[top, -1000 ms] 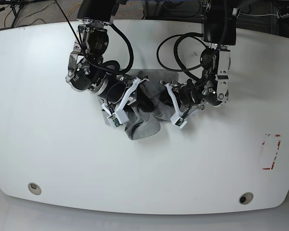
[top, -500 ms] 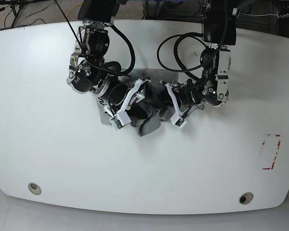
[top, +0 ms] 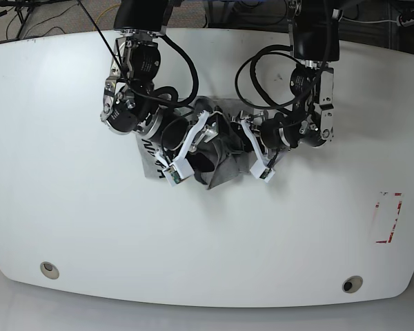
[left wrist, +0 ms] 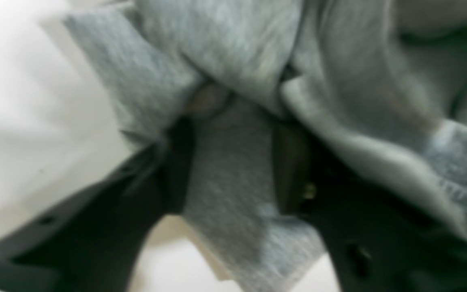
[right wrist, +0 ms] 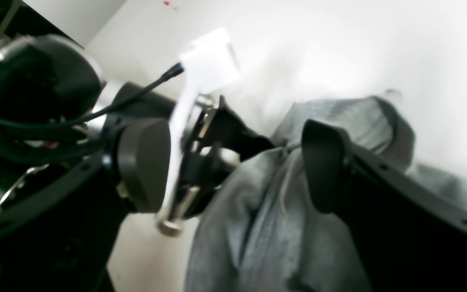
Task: Layout the t-shirt on the table in an organized manner, then fold the t-shirt properly
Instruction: 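Press both grippers together over the bundled shirt, then release the shirt with the left gripper and lift it away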
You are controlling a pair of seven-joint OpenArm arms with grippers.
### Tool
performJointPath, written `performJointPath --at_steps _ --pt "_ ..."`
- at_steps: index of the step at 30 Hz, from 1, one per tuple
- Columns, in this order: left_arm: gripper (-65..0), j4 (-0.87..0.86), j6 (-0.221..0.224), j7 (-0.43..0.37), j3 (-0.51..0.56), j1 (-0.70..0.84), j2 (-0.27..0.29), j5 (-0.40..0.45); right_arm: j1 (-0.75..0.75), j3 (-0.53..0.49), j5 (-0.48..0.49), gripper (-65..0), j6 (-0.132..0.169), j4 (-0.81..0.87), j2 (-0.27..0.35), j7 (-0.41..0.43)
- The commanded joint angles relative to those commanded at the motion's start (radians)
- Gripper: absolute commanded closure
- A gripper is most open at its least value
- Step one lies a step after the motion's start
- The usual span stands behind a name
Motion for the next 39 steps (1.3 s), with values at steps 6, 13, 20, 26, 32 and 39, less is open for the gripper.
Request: performJointPath --at_steps 6,13,20,26,32,39 --pt "-36.0 0.054 -0.003 0.000 -0.052 0.000 -0.049 -0.083 0.002 0.017 0.002 -48.0 0.000 0.002 0.023 0.000" --pt "-36.0 0.112 -0.063 0.032 -0.101 0.005 -0.143 -0.239 0.003 0.017 -0.006 -48.0 0.000 0.000 0.029 0.000" --pt "-35.8 0.147 -0.121 0.129 -0.247 0.006 -0.219 -0.354 -0.005 0.017 -0.008 -48.0 0.000 -0.006 0.029 0.000" --pt "-35.8 0.163 -0.127 0.146 -0.373 0.015 -0.333 -0.420 -0.012 0.017 -0.086 -48.0 0.000 -0.002 0.070 0.000" --pt "-35.8 0.161 -0.127 0.146 -0.410 0.043 -0.428 -0.463 -0.018 0.060 -0.100 -48.0 0.000 0.000 0.130 0.000" --pt "-35.8 0.163 -0.127 0.144 -0.411 0.057 -0.474 -0.465 -0.049 0.060 -0.052 -48.0 0.000 -0.003 0.159 0.000"
